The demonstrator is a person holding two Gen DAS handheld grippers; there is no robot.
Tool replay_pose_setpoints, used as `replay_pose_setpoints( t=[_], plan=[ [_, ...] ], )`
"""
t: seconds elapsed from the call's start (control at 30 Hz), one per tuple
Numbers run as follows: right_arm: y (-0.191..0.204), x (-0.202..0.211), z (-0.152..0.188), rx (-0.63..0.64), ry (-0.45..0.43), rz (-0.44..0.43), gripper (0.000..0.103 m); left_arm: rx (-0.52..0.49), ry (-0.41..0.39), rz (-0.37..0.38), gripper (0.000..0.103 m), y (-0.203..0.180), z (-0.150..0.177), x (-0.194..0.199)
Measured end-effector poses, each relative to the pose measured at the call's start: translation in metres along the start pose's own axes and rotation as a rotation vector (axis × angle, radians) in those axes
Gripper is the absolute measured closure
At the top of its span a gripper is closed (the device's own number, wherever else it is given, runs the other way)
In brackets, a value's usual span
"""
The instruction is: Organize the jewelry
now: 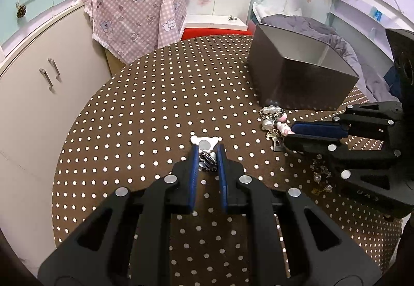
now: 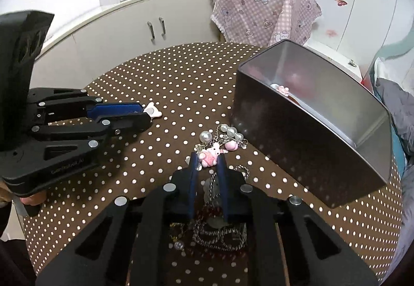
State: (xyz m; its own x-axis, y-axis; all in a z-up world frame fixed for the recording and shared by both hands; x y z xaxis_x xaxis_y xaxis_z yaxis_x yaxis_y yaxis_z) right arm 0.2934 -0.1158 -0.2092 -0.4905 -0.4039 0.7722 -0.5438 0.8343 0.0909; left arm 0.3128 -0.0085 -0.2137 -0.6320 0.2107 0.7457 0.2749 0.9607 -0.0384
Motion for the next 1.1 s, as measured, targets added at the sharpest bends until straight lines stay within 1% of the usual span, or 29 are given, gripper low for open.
replay_pose_setpoints(
  t=[0.1, 0.23, 0.33, 0.37, 0.43, 0.5, 0.57, 0.7, 0.77, 0.8, 0.83, 0.87, 0.9, 0.97, 1.1],
  plan=[
    [-0.002, 0.012, 0.002, -0.019, -0.026, -0.012, 0.092, 0.002, -0.006, 0.007, 0.089, 0.000, 0.000, 0.005],
    [-0.006, 0.032, 0.002, -0.058, -0.067, -0.040, 0.093, -0.007, -0.032, 0.020, 0.089, -0.003, -0.004, 0.019],
    [-0.009, 0.042, 0.002, -0.067, -0.081, -0.034, 0.093, -0.015, -0.054, 0.023, 0.089, -0.007, -0.010, 0.028],
    [-0.008, 0.042, 0.002, -0.064, -0.075, -0.029, 0.093, -0.018, -0.058, 0.021, 0.089, -0.008, -0.011, 0.029],
    [-0.005, 0.039, 0.000, -0.055, -0.062, -0.011, 0.088, -0.021, -0.055, 0.020, 0.089, -0.008, -0.011, 0.029],
    [0.001, 0.030, -0.002, -0.031, -0.042, -0.018, 0.078, -0.017, -0.045, 0.018, 0.089, -0.009, -0.008, 0.026],
    [0.004, 0.019, -0.005, -0.009, -0.023, -0.002, 0.078, -0.009, -0.034, 0.024, 0.089, -0.009, -0.003, 0.024],
    [0.004, -0.007, -0.007, 0.022, 0.046, 0.021, 0.078, -0.018, -0.020, 0.013, 0.089, -0.010, 0.003, 0.022],
    [0.009, -0.014, -0.004, 0.060, 0.074, 0.035, 0.080, -0.028, -0.007, 0.003, 0.088, -0.009, 0.006, 0.019],
    [0.009, -0.013, -0.003, 0.060, 0.072, 0.032, 0.088, -0.027, -0.003, -0.003, 0.088, -0.008, 0.008, 0.018],
    [0.007, -0.012, -0.002, 0.051, 0.071, 0.031, 0.095, -0.026, 0.009, -0.005, 0.088, -0.007, 0.009, 0.015],
    [0.005, -0.011, -0.001, 0.041, 0.068, 0.036, 0.097, -0.024, 0.015, 0.000, 0.088, -0.007, 0.010, 0.014],
    [0.003, -0.009, 0.000, 0.030, 0.062, 0.033, 0.097, -0.017, 0.019, 0.009, 0.088, -0.006, 0.011, 0.012],
    [0.000, -0.004, 0.002, 0.004, 0.040, -0.002, 0.097, 0.011, 0.029, 0.035, 0.088, -0.003, 0.014, 0.007],
    [-0.003, 0.004, 0.003, -0.014, 0.022, -0.017, 0.097, 0.040, 0.022, 0.071, 0.089, 0.001, 0.015, 0.008]
  ],
)
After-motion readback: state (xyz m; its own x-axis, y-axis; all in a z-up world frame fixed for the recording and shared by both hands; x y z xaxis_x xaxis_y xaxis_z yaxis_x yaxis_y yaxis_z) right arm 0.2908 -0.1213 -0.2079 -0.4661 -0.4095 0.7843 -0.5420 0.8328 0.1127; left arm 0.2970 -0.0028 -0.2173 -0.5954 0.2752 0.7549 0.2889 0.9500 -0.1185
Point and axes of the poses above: each gripper's, at about its wrist camera, not at the fingertips, and x roughly against the way its jaws point, y to its left, z to its underside, the point moved 2 cm from there along -x, roughly the way its jaws point, and after that the axes turned 4 degrees about -x, right-handed, at the moved point
